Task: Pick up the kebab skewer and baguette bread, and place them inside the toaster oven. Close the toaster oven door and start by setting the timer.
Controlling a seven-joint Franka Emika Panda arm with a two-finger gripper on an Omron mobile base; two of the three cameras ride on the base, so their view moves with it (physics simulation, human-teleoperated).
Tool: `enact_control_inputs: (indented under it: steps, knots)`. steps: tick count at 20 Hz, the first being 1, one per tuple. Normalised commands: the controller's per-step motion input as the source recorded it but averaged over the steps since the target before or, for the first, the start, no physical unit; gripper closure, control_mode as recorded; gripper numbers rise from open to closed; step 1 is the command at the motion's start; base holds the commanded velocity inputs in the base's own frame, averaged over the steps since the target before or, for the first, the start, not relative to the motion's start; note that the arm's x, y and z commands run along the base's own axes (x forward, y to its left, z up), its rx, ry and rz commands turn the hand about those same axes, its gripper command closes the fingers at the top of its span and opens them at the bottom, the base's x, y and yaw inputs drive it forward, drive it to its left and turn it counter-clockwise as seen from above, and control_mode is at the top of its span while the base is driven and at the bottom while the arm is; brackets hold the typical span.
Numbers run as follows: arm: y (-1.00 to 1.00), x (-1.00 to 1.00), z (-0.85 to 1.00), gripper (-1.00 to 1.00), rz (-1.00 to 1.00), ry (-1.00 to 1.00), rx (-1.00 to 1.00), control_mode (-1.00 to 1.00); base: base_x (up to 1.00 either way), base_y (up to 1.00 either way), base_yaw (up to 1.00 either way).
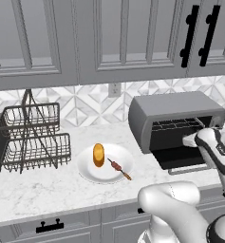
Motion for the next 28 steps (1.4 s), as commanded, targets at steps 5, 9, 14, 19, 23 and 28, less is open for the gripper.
enact_control_inputs:
  steps: [5, 9, 14, 19, 23, 28]
  knots:
    - [-0.15, 0.53, -0.04, -1.00, -0.08, 0.00, 0.14, -1.00, 0.00, 0.00, 0.00]
    - [-0.25, 0.47, -0.08, -1.00, -0.10, 0.00, 0.17, -1.00, 0.00, 0.00, 0.00]
    - [-0.19, 0.34, -0.19, -1.00, -0.02, 0.00, 0.09, -1.00, 0.00, 0.00, 0.00]
    - [-0.02, 0.12, -0.17, -1.00, 0.00, 0.00, 0.01, -1.00, 0.00, 0.00, 0.00]
    - [0.00, 0.25, -0.08, -1.00, -0.01, 0.00, 0.00, -1.00, 0.00, 0.00, 0.00]
    - [0.00, 0.35, 0.00, -1.00, 0.00, 0.00, 0.00, -1.00, 0.00, 0.00, 0.00]
